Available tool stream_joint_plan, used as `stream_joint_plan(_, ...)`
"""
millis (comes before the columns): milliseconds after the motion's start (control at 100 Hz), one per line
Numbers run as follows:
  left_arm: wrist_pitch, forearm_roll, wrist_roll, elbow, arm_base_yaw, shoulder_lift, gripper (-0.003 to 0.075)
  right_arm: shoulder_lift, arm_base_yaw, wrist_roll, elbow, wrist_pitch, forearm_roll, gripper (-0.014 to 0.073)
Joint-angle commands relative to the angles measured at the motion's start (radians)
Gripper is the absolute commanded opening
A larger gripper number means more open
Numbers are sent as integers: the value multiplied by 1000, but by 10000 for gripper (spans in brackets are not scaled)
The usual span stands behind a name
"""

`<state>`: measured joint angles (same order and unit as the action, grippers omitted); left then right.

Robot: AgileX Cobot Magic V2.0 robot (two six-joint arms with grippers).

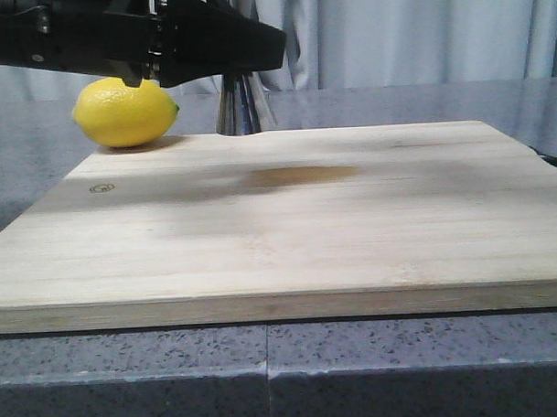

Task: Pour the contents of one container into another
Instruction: 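Tilt the beaker with the right gripper over the jigger mouth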

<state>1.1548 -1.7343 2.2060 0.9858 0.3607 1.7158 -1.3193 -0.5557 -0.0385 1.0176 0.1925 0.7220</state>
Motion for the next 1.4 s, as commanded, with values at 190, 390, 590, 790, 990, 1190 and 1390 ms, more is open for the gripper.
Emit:
stream_joint_plan(190, 79, -64, -6, 29, 11, -48, 59, 26, -1, -6, 40, 82, 32, 255)
stream_joint_plan(390, 79, -64, -6, 29, 11, -48, 59, 26, -1, -6, 40, 82, 60, 255)
stream_joint_plan(590, 79, -64, -6, 29, 11, -48, 59, 26, -1, -6, 40, 85, 81, 255)
stream_joint_plan(790, 77, -64, -6, 29, 11, -48, 59, 26, -1, -6, 40, 101, 114, 255)
stream_joint_plan(990, 75, -64, -6, 29, 11, -48, 59, 26, -1, -6, 40, 101, 135, 255)
stream_joint_plan(1190, 75, -64, -6, 29, 11, -48, 59, 26, -1, -6, 40, 101, 171, 255)
stream_joint_plan(1390, 75, -64, -6, 29, 11, -48, 59, 26, -1, -6, 40, 99, 199, 255)
